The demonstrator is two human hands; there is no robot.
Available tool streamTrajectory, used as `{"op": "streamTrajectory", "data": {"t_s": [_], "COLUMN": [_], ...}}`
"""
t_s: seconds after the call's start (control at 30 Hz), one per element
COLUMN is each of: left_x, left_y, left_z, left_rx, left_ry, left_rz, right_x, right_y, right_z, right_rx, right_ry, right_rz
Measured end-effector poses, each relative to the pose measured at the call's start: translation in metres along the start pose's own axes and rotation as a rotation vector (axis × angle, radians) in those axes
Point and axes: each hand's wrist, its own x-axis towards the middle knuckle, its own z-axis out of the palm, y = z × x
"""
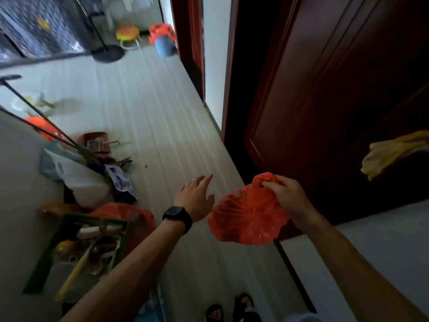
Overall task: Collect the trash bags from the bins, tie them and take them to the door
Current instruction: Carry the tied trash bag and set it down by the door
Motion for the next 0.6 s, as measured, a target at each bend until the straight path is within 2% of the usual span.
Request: {"op": "streamTrajectory", "data": {"t_s": [0.27,0.5,0.6], "left_x": [0.087,0.186,0.213], "left_y": [-0.033,-0.074,-0.095], "left_z": [-0.121,-0.216,-0.248], "left_rx": [0.129,0.151,0.148], "left_ry": [0.264,0.375,0.394], "left_rz": [-0.115,-0.357,-0.406], "right_x": [0.1,0.255,0.299], "right_y": [-0.126,-0.208,-0.247], "right_z": [0.016,0.07,0.094], "right_rx": [0.156,0.004,-0.047], "right_ry": [-0.054,-0.154,-0.179], "right_rz": [-0.193,-0.311,-0.359]}}
